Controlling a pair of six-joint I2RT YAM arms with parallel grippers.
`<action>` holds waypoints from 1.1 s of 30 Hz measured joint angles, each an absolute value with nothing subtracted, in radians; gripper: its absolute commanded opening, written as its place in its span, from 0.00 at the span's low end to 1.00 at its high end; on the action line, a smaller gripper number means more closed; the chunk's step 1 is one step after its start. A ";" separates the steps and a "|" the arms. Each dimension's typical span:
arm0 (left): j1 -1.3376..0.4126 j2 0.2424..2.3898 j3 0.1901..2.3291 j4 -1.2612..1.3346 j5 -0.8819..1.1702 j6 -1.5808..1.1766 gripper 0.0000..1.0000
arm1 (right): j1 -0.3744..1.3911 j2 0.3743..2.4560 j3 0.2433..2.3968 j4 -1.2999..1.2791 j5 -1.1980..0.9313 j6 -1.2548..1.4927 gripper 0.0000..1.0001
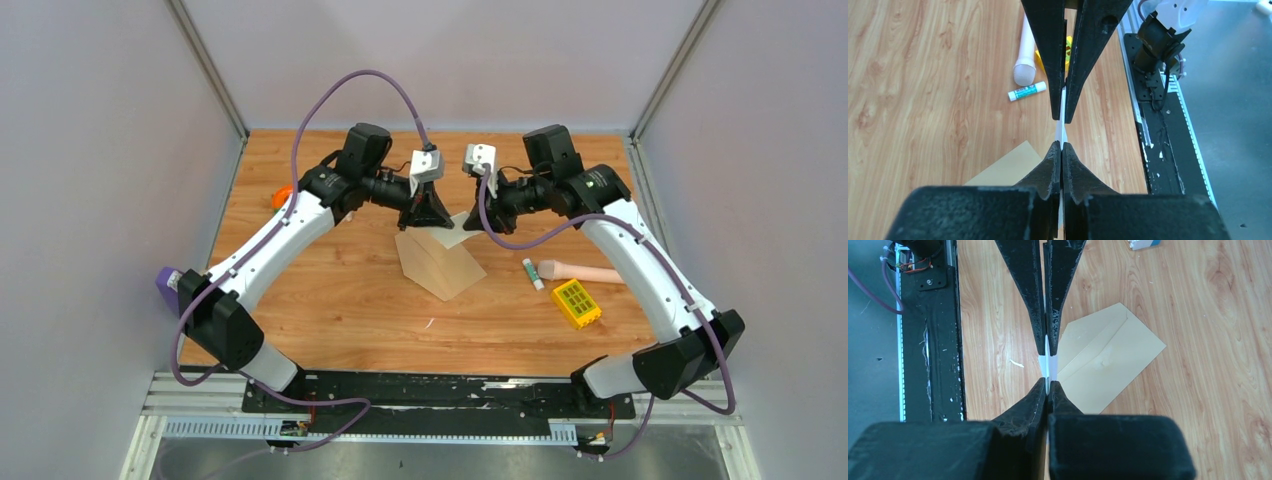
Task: Place the letter into the envelope and seal it
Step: Fold the letter.
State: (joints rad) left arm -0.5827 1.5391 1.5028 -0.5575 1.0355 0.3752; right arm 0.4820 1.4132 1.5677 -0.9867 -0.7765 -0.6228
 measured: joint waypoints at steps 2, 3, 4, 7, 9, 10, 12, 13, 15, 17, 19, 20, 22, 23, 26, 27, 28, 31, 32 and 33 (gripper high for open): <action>-0.583 1.539 1.503 -0.558 1.034 0.376 0.11 | 0.482 1.413 1.568 -0.985 -0.771 -0.623 0.00; -0.583 1.539 1.503 -0.558 1.033 0.379 0.23 | 0.482 1.412 1.568 -0.984 -0.767 -0.623 0.00; -0.583 1.539 1.503 -0.558 1.032 0.383 0.26 | 0.482 1.410 1.568 -0.983 -0.762 -0.623 0.00; -0.583 1.539 1.503 -0.561 1.023 0.390 0.04 | 0.484 1.399 1.568 -0.982 -0.740 -0.624 0.00; -0.583 1.539 1.503 -0.564 1.018 0.396 0.00 | 0.483 1.386 1.568 -0.982 -0.725 -0.627 0.00; -0.583 1.539 1.503 -0.563 1.018 0.400 0.00 | 0.484 1.385 1.568 -0.982 -0.723 -0.627 0.00; -0.583 1.539 1.503 -0.563 1.019 0.407 0.13 | 0.484 1.380 1.568 -0.984 -0.712 -0.629 0.00; -0.583 1.539 1.503 -0.562 1.018 0.409 0.16 | 0.484 1.379 1.568 -0.985 -0.707 -0.630 0.00; -0.583 1.539 1.503 -0.564 1.014 0.415 0.18 | 0.484 1.377 1.568 -0.984 -0.703 -0.632 0.00; -0.584 1.539 1.503 -0.569 1.005 0.417 0.22 | 0.483 1.371 1.568 -0.983 -0.697 -0.633 0.00; -0.584 1.539 1.503 -0.574 0.998 0.419 0.34 | 0.481 1.358 1.568 -0.982 -0.692 -0.635 0.00; -0.584 1.539 1.503 -0.575 0.995 0.422 0.20 | 0.479 1.351 1.569 -0.983 -0.690 -0.636 0.00; -0.584 1.539 1.503 -0.586 0.987 0.424 0.01 | 0.473 1.339 1.572 -0.982 -0.689 -0.638 0.00; -0.584 1.539 1.502 -0.588 0.985 0.429 0.00 | 0.470 1.334 1.574 -0.982 -0.689 -0.638 0.00; -0.584 1.537 1.503 -0.587 0.987 0.439 0.18 | 0.461 1.327 1.576 -0.983 -0.689 -0.639 0.00; -0.585 1.537 1.503 -0.587 0.985 0.446 0.24 | 0.459 1.327 1.576 -0.983 -0.690 -0.639 0.00; -0.586 1.537 1.503 -0.588 0.984 0.449 0.25 | 0.456 1.327 1.576 -0.983 -0.690 -0.639 0.00; -0.587 1.537 1.503 -0.599 0.968 0.455 0.44 | 0.449 1.324 1.576 -0.982 -0.690 -0.641 0.00; -0.587 1.537 1.503 -0.601 0.965 0.456 0.45 | 0.447 1.322 1.576 -0.982 -0.690 -0.642 0.00; -0.587 1.537 1.503 -0.603 0.961 0.461 0.36 | 0.445 1.321 1.576 -0.982 -0.690 -0.643 0.00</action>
